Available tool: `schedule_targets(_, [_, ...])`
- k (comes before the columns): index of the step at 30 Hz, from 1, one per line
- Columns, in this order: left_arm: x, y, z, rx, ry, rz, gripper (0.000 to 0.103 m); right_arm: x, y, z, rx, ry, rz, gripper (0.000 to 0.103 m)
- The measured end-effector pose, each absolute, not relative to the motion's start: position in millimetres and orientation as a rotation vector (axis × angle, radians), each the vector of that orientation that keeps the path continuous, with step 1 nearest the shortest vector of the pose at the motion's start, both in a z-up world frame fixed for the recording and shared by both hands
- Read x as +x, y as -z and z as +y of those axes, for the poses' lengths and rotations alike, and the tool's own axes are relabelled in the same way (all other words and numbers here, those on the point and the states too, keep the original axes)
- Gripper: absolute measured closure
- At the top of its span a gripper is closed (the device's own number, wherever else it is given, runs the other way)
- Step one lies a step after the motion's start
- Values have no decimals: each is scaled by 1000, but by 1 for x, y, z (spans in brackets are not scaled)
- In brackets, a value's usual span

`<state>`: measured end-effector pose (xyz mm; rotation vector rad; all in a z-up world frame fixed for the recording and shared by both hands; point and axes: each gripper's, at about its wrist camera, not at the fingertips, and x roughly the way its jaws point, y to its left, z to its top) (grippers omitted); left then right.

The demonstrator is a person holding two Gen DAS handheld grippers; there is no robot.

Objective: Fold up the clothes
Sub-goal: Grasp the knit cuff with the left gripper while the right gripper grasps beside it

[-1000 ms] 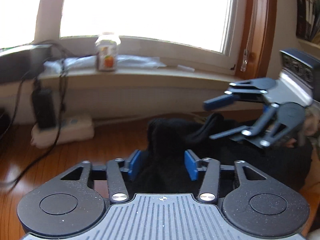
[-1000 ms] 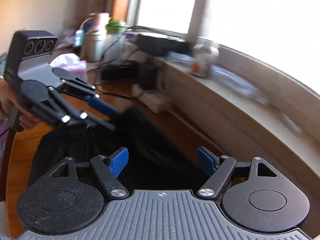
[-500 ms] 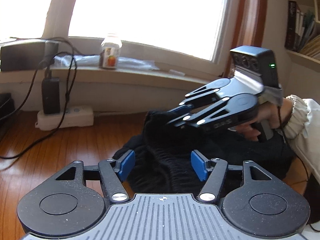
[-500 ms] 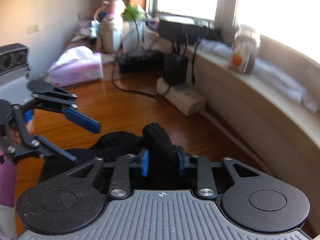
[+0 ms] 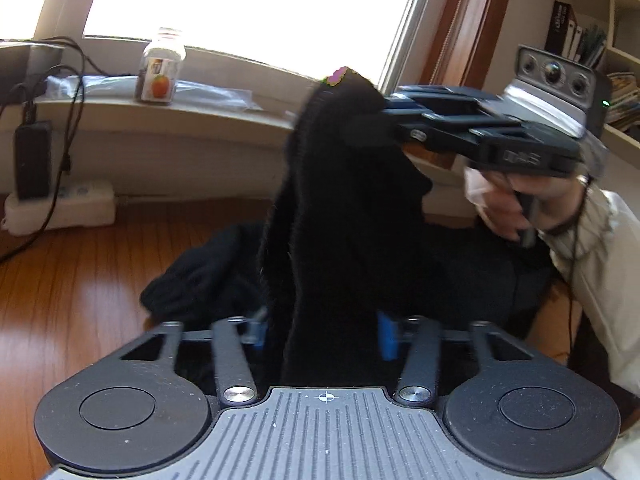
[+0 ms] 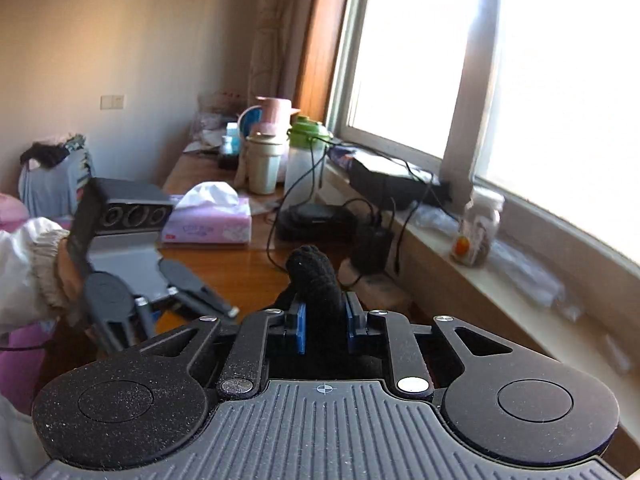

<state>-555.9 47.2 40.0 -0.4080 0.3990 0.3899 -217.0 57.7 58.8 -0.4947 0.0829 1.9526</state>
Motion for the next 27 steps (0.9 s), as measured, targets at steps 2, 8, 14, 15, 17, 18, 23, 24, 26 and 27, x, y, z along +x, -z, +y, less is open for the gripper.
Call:
schedule_targets(2, [-568,-39,42,-418,-402,398,68,-227,-53,69,-505,-1962,65,84])
schedule_targets(8, [-599,-33,29,-447,-449,439,71,-255,-23,114,-581,-2020,88,85])
schedule_targets(14, [-625,-29,32,-519,-449,453,69,-275,13,143,-667,-2006,188,76])
schedule_targets(15, [-627,-29,32,-520,-448,453,69,-274,15,144,-659,-1996,198,71])
schedule_targets(17, [-629,-31,31,-522,-445,454,67,-274,19,145,-644,-1974,217,49])
schedule_targets(18, [-631,-32,30,-521,-444,453,65,-271,16,142,-632,-1971,213,39])
schedule_targets(23, [-628,-46,33,-483,-506,432,49,-233,-14,110,-533,-1944,214,39])
schedule_targets(24, [-626,-50,34,-472,-522,426,47,-224,-18,103,-528,-1922,214,39])
schedule_targets(26, [-623,-57,35,-449,-553,412,46,-206,-25,88,-534,-1876,222,39])
schedule_targets(27, [-622,-60,36,-438,-569,406,45,-197,-27,80,-541,-1854,234,39])
